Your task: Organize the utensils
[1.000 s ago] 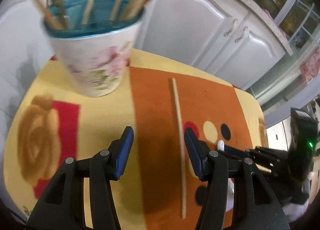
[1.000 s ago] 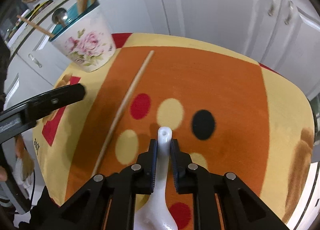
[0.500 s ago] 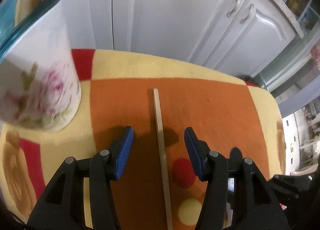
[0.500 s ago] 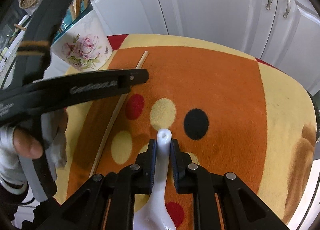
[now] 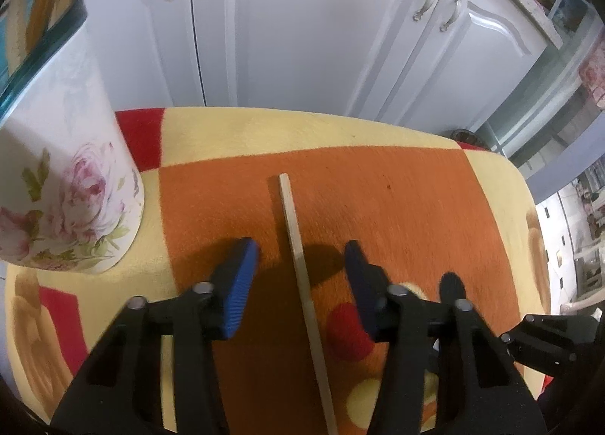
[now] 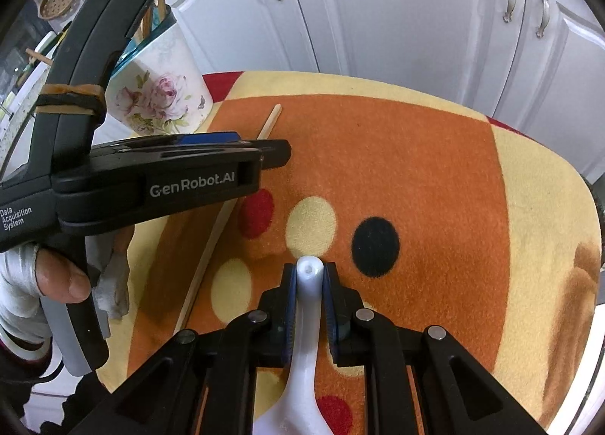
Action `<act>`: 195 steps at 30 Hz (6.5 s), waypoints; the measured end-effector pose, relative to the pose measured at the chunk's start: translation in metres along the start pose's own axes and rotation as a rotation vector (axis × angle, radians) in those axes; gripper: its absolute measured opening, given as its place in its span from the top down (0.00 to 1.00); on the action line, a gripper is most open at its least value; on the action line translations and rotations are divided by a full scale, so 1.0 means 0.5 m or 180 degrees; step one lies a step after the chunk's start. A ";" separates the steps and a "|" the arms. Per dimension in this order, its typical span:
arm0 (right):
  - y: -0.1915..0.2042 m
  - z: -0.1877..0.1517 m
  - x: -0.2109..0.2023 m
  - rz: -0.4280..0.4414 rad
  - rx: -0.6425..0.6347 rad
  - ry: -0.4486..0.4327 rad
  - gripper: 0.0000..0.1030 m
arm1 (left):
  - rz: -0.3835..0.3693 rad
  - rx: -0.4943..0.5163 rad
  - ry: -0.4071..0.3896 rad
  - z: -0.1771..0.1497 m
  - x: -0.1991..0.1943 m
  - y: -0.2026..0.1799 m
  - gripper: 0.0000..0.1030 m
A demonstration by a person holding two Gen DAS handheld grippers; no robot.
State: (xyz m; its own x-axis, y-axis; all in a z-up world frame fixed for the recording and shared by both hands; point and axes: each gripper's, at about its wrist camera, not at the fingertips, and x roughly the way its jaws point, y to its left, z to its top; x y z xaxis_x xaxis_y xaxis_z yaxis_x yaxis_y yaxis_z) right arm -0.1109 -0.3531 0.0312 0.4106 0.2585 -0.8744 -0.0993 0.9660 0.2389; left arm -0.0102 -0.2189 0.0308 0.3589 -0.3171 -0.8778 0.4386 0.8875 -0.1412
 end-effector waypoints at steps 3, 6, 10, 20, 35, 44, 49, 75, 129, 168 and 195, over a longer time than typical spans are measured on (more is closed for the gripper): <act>0.002 -0.003 -0.008 0.0022 0.0013 -0.0010 0.88 | -0.0179 -0.0135 0.0051 -0.007 -0.005 0.019 0.91; 0.007 -0.003 -0.018 0.0054 0.0003 -0.0045 0.88 | -0.0347 -0.0283 0.0102 -0.019 -0.015 0.041 0.94; 0.012 -0.002 -0.040 0.0075 -0.0039 -0.0097 0.88 | -0.0387 -0.0325 0.0114 -0.037 -0.027 0.051 0.94; 0.021 0.000 -0.083 0.0097 -0.0058 -0.0246 0.88 | -0.0450 -0.0422 -0.0103 -0.069 -0.100 0.063 0.96; 0.088 0.019 -0.179 0.0263 -0.0277 -0.0601 0.88 | -0.0539 -0.0522 -0.0766 -0.107 -0.318 0.118 0.96; 0.133 0.054 -0.215 0.0259 -0.0453 -0.0760 0.90 | -0.0536 -0.0559 -0.0987 -0.125 -0.389 0.153 0.96; 0.152 0.077 -0.238 0.0258 -0.0538 -0.0854 0.90 | -0.0542 -0.0617 -0.1149 -0.124 -0.433 0.171 0.96; 0.302 0.292 -0.320 0.0275 -0.1106 -0.1308 0.90 | -0.0198 -0.0563 -0.1966 0.046 -0.606 0.243 0.96; 0.244 0.196 -0.238 0.0191 -0.0472 -0.1286 0.59 | 0.0483 -0.0499 -0.1725 -0.025 -0.516 0.191 0.48; 0.274 0.137 -0.231 -0.0086 -0.0581 -0.1200 0.46 | 0.1086 -0.0549 -0.1590 -0.128 -0.493 0.155 0.48; 0.275 0.138 -0.233 -0.0144 -0.0607 -0.1207 0.45 | 0.1173 -0.0552 -0.1626 -0.138 -0.500 0.163 0.48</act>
State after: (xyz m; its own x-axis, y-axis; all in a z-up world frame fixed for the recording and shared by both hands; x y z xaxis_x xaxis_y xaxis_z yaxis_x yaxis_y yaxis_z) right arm -0.1101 -0.2512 0.1951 0.7192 0.2276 -0.6565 -0.2248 0.9702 0.0901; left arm -0.1212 -0.0442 0.2073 0.8255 -0.0629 -0.5609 0.0880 0.9960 0.0180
